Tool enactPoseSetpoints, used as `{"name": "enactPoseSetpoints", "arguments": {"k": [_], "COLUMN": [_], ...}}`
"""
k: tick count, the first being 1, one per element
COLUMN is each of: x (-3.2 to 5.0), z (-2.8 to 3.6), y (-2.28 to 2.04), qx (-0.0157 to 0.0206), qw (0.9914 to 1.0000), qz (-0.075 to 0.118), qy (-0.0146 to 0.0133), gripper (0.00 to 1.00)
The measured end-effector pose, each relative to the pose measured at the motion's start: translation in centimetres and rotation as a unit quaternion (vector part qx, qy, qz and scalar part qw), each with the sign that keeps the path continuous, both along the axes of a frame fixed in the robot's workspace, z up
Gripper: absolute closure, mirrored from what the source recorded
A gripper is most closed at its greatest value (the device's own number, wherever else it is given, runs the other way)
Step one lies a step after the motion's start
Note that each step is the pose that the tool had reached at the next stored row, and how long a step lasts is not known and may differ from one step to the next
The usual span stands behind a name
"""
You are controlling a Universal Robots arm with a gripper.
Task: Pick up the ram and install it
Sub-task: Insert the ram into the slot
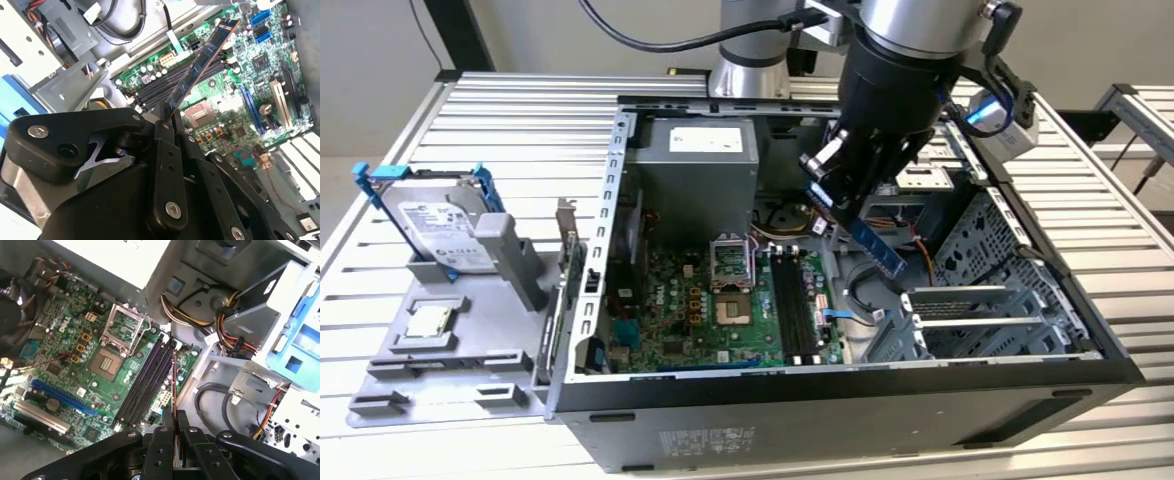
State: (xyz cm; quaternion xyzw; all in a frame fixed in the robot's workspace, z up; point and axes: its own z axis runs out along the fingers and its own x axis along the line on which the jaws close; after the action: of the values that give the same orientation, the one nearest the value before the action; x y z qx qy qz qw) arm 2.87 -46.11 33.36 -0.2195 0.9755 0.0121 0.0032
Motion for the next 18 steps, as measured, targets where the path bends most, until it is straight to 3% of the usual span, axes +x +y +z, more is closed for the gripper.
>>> {"name": "enactPoseSetpoints", "arguments": {"k": [5, 9, 13, 18], "x": [0.00, 0.00, 0.00, 0.00], "z": [-0.08, -0.16, -0.26, -0.43], "y": [0.00, 0.00, 0.00, 0.00], "qx": [-0.0001, 0.0000, 0.0000, 0.0000], "qw": [0.99932, 0.99770, 0.99511, 0.99038], "qz": [-0.037, -0.068, -0.099, -0.138], "qy": [0.0001, 0.0002, 0.0002, 0.0002], "gripper": [1.00, 1.00, 1.00, 1.00]}}
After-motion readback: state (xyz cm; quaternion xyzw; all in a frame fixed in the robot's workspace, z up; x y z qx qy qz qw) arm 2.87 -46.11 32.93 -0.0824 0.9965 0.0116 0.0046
